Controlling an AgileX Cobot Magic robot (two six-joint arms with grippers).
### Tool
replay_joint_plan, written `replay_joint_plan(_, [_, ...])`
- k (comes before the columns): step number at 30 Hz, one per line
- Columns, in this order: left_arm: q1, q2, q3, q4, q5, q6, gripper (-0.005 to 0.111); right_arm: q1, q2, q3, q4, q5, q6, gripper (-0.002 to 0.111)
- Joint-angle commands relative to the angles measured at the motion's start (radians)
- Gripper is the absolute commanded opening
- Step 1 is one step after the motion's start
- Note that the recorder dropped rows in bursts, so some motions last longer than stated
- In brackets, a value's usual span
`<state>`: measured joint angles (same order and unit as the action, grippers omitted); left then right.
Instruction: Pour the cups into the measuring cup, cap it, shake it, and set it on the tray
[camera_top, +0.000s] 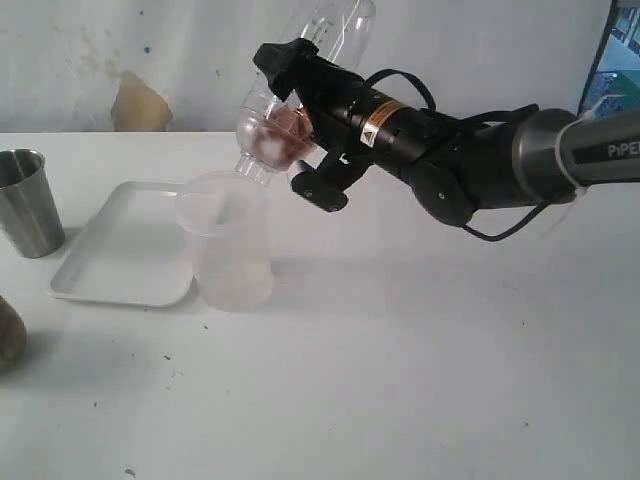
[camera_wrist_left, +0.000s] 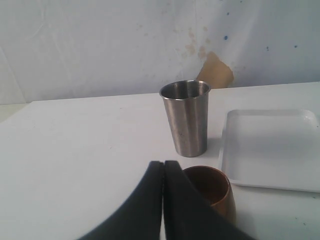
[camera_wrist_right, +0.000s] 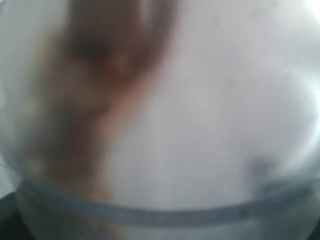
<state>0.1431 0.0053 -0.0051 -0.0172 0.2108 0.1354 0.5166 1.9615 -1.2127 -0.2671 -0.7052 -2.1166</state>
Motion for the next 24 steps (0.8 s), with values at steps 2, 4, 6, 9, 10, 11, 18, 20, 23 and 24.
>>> replay_joint_plan(2, [-0.005,-0.005,0.005,-0.008,-0.009,0.000,0.001,-0.001,-0.016,-0.013,0.005,-0.045,-0.018,0.000])
replay_joint_plan(4, [-0.005,-0.005,0.005,-0.008,-0.009,0.000,0.001,0.003,-0.016,-0.013,0.005,-0.045,-0.018,0.000])
replay_joint_plan(6, [-0.005,-0.005,0.005,-0.008,-0.009,0.000,0.001,0.006,-0.016,-0.013,0.003,-0.045,-0.018,0.000])
replay_joint_plan(9, [-0.005,-0.005,0.005,-0.008,-0.009,0.000,0.001,0.010,-0.016,-0.013,0.007,-0.045,-0.018,0.000])
replay_joint_plan(10, [-0.005,-0.005,0.005,-0.008,-0.009,0.000,0.001,0.010,-0.016,-0.013,0.007,-0.045,-0.018,0.000])
replay_joint_plan(11, [-0.005,-0.005,0.005,-0.008,-0.009,0.000,0.001,0.010,-0.016,-0.013,0.007,-0.045,-0.018,0.000])
replay_joint_plan(18, [-0.005,-0.005,0.005,-0.008,-0.009,0.000,0.001,0.010,-0.016,-0.013,0.073,-0.047,-0.018,0.000])
replay_joint_plan(20, [-0.005,-0.005,0.005,-0.008,-0.009,0.000,0.001,0.010,-0.016,-0.013,0.113,-0.047,0.022,0.000])
replay_joint_plan(23, [-0.005,-0.005,0.005,-0.008,-0.009,0.000,0.001,0.010,-0.016,-0.013,0.200,-0.047,0.185,0.000])
replay_joint_plan(24, [-0.005,-0.005,0.005,-0.008,-0.009,0.000,0.001,0.010,-0.016,-0.013,0.231,-0.047,0.254,0.000])
